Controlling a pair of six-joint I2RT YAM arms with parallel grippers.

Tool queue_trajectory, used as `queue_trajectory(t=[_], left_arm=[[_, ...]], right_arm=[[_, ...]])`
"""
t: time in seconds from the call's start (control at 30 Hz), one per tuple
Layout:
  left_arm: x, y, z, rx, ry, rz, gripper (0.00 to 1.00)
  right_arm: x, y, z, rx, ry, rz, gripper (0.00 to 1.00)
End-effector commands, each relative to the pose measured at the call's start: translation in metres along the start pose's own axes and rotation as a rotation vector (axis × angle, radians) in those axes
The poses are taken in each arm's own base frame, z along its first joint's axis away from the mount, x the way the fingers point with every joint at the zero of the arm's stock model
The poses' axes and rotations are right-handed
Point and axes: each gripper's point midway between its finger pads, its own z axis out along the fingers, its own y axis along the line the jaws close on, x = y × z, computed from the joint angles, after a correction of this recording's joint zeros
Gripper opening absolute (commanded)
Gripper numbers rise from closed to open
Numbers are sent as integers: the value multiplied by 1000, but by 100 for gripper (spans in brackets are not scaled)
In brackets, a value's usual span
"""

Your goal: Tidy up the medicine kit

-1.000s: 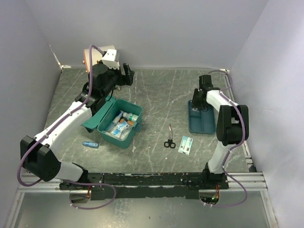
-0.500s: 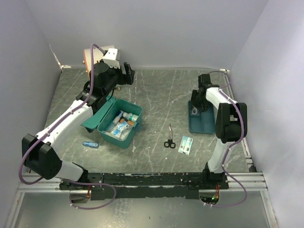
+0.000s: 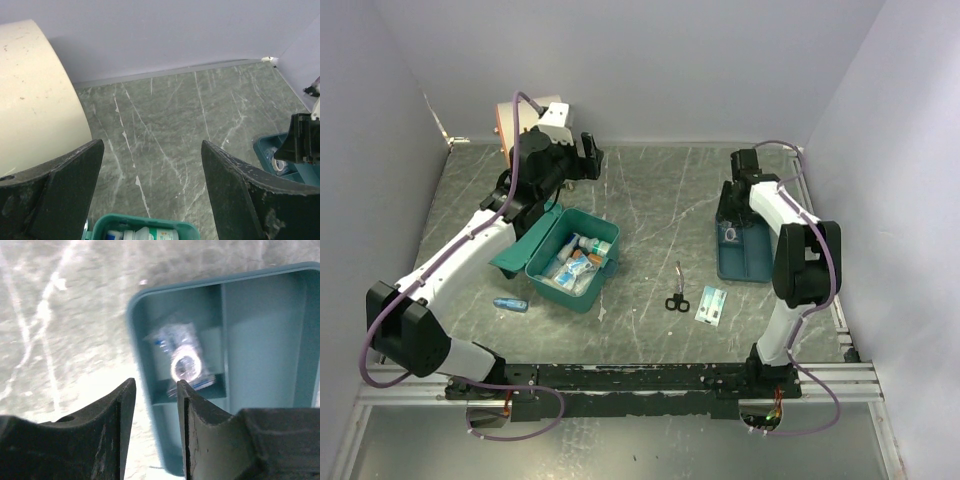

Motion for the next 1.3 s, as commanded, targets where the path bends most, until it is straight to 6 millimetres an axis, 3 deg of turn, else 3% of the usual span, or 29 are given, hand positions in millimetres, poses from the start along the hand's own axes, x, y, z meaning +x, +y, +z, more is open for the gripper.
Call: queue_trajectory(t=[0.0, 0.1, 0.27, 0.53, 0.67, 0.83, 0.93, 1.07, 1.27], left_arm=[[-23, 4, -16, -26, -30, -19, 90], [-26, 10, -31, -49, -34, -27, 90], [-21, 16, -63, -61, -63, -57, 88], [-13, 18, -137, -19, -69, -79, 87], [-1, 26, -186, -15, -88, -111, 87], [13, 35, -240, -8, -145, -140, 92], [24, 43, -256, -31, -143, -157, 93], [42, 42, -262, -16, -116, -178, 91], [49, 43, -268, -8, -130, -201, 91]], right_arm=[[-16, 32, -47, -59, -108, 38, 40], [-6, 46, -67, -72, -119, 42, 42], [34, 56, -88, -71, -127, 35, 44], [107, 35, -103, -39, -89, 177, 44], [134, 19, -110, -28, -101, 254, 44], [157, 11, -101, -52, -97, 242, 46], [175, 6, -94, -35, -43, 237, 46], [185, 3, -90, -22, -14, 209, 46], [196, 17, -80, -38, 66, 100, 44]])
